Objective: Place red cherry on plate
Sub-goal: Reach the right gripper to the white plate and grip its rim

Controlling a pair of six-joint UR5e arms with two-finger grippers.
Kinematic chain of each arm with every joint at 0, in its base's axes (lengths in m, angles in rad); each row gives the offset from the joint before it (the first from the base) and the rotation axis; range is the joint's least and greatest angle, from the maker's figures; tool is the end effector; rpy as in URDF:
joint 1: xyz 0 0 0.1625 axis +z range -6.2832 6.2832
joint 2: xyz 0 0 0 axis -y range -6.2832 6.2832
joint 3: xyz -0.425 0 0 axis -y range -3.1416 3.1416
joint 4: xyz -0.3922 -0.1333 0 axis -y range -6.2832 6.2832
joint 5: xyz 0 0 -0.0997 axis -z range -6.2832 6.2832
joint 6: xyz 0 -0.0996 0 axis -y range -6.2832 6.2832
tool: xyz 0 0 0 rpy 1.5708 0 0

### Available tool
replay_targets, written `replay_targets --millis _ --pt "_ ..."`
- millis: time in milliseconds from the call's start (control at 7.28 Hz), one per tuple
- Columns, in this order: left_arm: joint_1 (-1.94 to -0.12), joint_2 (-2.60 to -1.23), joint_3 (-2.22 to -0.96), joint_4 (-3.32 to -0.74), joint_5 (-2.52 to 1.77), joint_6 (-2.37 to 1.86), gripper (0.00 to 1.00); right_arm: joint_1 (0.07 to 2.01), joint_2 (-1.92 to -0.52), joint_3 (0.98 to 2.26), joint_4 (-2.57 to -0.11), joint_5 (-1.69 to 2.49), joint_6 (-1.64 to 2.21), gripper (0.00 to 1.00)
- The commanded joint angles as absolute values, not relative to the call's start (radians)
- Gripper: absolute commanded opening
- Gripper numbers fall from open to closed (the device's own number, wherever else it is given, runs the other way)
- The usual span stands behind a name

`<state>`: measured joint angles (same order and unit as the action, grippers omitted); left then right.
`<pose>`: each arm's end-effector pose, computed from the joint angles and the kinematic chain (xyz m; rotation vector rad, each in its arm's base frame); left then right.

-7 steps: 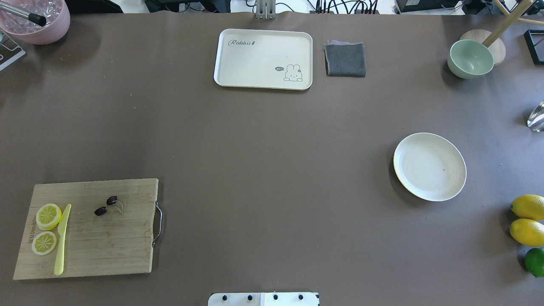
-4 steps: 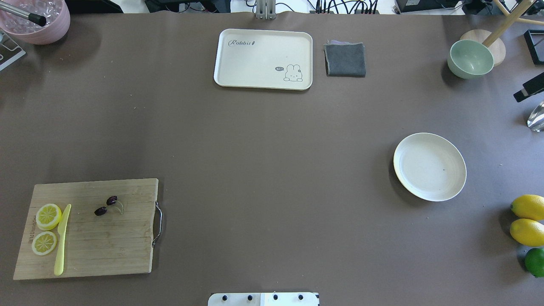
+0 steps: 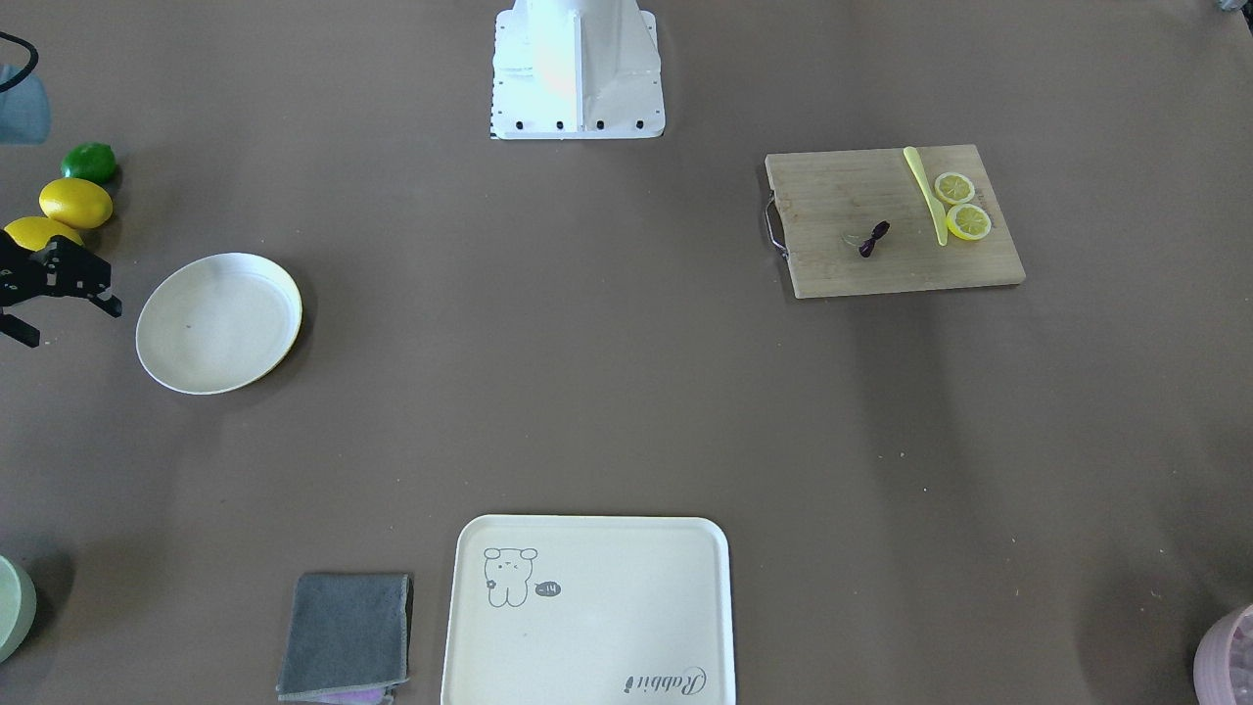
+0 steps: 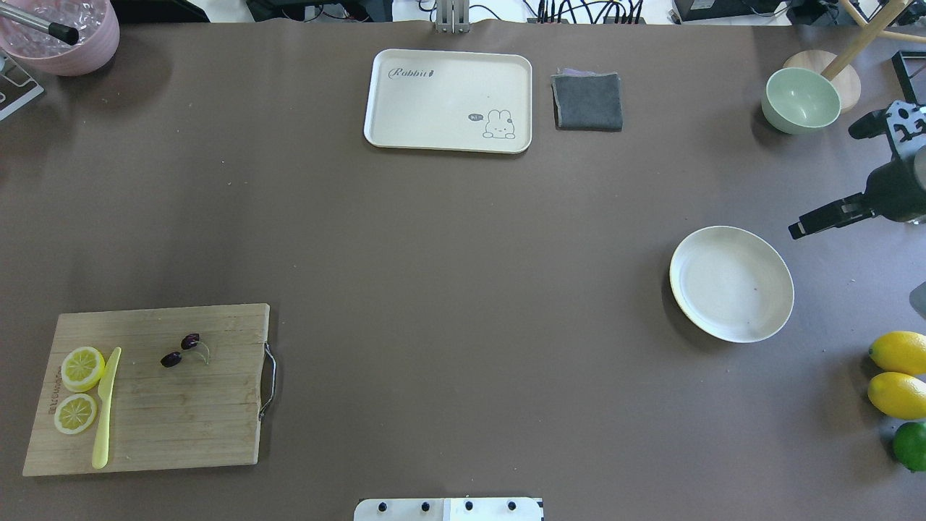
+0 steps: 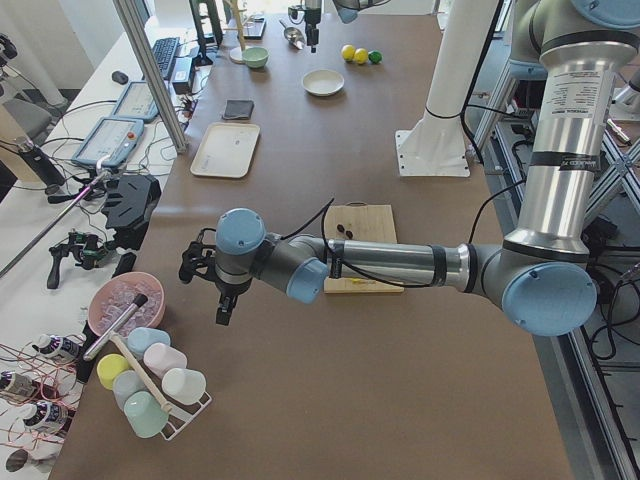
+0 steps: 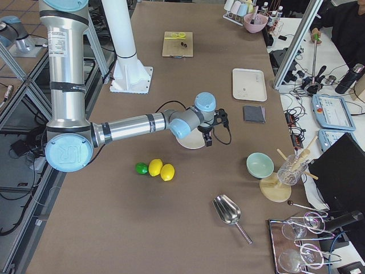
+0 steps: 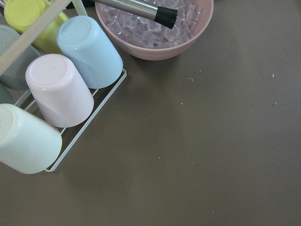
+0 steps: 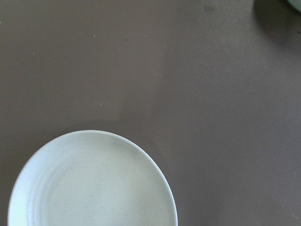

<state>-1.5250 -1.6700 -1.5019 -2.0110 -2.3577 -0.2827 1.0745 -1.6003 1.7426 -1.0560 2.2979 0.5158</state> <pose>-0.0373 -0.5572 0.5910 0.3131 0.8333 -0.0360 -0.1791 -0.4717 0.5297 0.2093 -0.9163 -0.2207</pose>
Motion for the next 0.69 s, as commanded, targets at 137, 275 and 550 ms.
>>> replay_targets --millis 137,275,550 --pt "-1.526 -1.66 -1.471 -2.079 -2.358 -0.298 0.98 0.974 -1.62 1.614 -0.876 2.217 0.58 0.99" --pt "-1.526 -1.661 -1.474 -2.08 -2.358 -0.296 0.98 0.956 -1.62 1.602 -0.865 2.2 0.58 0.98" --pt "-1.526 -1.666 -1.474 -2.08 -2.358 -0.296 0.98 0.94 -1.609 1.595 -0.867 2.195 0.595 0.64"
